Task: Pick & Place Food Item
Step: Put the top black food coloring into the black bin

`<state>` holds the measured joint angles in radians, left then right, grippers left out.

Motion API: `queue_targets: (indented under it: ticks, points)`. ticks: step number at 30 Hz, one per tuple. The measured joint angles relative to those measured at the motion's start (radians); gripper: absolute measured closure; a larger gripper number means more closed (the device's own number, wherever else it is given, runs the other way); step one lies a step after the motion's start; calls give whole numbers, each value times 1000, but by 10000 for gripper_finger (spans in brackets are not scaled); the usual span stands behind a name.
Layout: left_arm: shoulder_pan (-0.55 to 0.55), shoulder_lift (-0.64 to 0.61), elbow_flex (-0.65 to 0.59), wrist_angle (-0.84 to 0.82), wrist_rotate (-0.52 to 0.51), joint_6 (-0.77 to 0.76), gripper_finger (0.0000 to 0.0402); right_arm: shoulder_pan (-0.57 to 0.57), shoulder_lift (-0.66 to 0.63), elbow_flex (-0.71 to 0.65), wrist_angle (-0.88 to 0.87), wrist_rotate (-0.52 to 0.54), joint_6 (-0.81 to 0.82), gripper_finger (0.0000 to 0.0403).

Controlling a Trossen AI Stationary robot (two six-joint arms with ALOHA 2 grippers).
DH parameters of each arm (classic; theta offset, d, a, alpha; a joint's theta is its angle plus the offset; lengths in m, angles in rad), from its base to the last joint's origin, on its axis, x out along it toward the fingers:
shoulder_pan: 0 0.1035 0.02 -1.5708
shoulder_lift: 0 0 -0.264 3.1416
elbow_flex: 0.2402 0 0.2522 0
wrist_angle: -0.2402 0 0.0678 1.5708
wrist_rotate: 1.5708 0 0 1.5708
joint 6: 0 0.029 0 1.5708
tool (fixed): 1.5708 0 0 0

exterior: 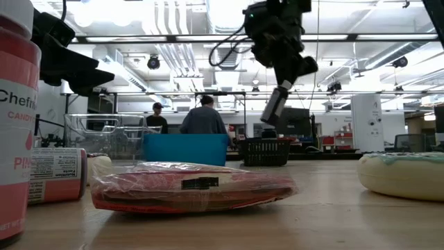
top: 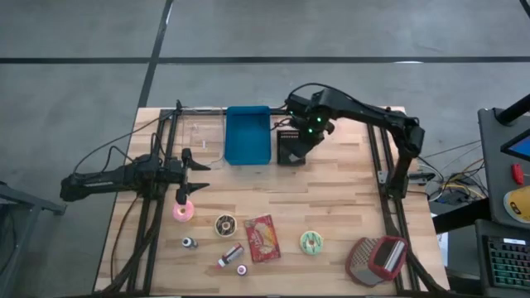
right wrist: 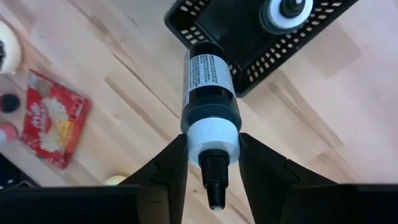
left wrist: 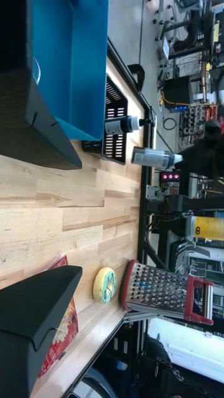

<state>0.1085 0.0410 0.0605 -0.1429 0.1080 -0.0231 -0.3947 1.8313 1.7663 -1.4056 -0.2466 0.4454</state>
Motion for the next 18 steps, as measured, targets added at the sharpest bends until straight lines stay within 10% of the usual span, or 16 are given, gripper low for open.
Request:
queue_targets:
  ticks: [18]
  points:
    - [0,1,0,0,-2,0,129,-52,260,443,-166,212,-436,283]
